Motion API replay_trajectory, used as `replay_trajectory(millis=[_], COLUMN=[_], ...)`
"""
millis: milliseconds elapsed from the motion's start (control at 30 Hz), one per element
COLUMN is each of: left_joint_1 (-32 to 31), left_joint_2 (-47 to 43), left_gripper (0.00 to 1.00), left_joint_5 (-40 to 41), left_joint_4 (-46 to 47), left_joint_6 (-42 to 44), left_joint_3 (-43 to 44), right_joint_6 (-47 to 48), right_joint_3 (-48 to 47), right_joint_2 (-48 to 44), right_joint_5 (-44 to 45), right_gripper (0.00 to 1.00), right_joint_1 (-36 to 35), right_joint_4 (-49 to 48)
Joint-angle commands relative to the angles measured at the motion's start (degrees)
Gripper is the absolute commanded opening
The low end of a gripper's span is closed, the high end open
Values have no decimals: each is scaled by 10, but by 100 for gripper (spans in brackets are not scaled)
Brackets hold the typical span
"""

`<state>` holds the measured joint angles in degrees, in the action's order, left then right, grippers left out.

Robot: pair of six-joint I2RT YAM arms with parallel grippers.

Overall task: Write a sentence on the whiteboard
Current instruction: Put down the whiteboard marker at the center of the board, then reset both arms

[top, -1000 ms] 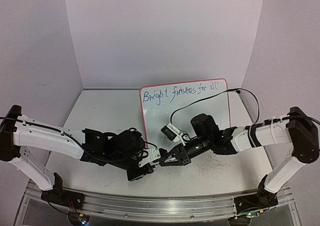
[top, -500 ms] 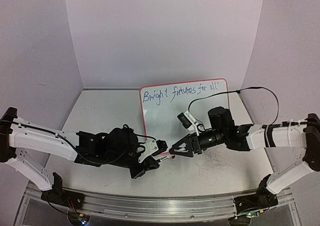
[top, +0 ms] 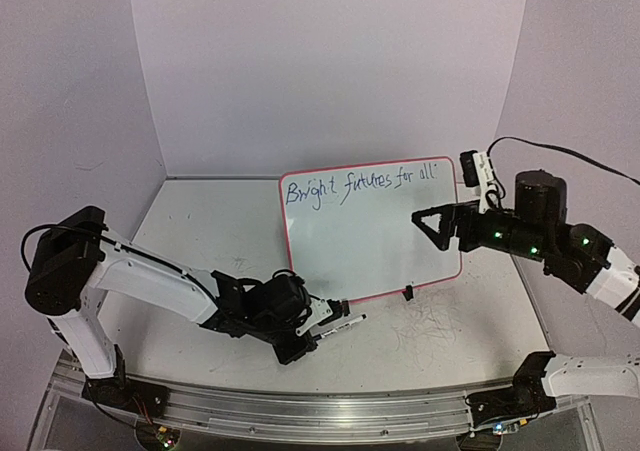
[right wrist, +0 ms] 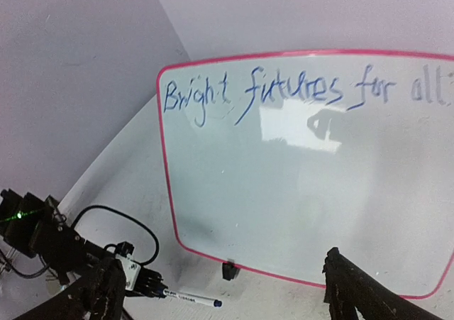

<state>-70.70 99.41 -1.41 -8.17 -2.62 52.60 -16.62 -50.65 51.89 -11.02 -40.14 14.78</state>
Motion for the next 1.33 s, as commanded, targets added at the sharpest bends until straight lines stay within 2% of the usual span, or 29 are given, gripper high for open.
replay_trajectory(millis=[0,133,233,333,467,667,900,1067,1200,1300], left_joint_1=[-2,-11,-15,-15,-8,26,145,210,234,252], left_joint_2=[3,5,-2,-24,-91,-225,-341,-361,-370,-370], left_gripper=[12,26,31,36,46,73,88,94,97,98], left_joint_5=[9,7,23,50,85,218,266,286,308,319], left_joint_4=[-13,-19,-21,-25,-29,-23,35,20,11,-10], left_joint_6=[-4,0,0,-2,-19,-96,-158,-139,-103,-85], left_joint_3=[36,40,40,41,56,115,136,179,200,221], right_joint_6=[16,11,10,10,14,19,41,43,43,56], right_joint_3=[-31,-39,-51,-70,-110,-171,-230,-242,-246,-237], right_joint_2=[-33,-55,-67,-74,-81,-105,-118,-128,-134,-135], right_joint_5=[97,108,110,148,198,286,379,440,484,482], right_gripper=[98,98,98,98,98,98,98,98,98,98], right_joint_1=[0,0,0,0,0,0,0,0,0,0], right_joint_4=[59,65,71,84,107,114,108,101,99,95])
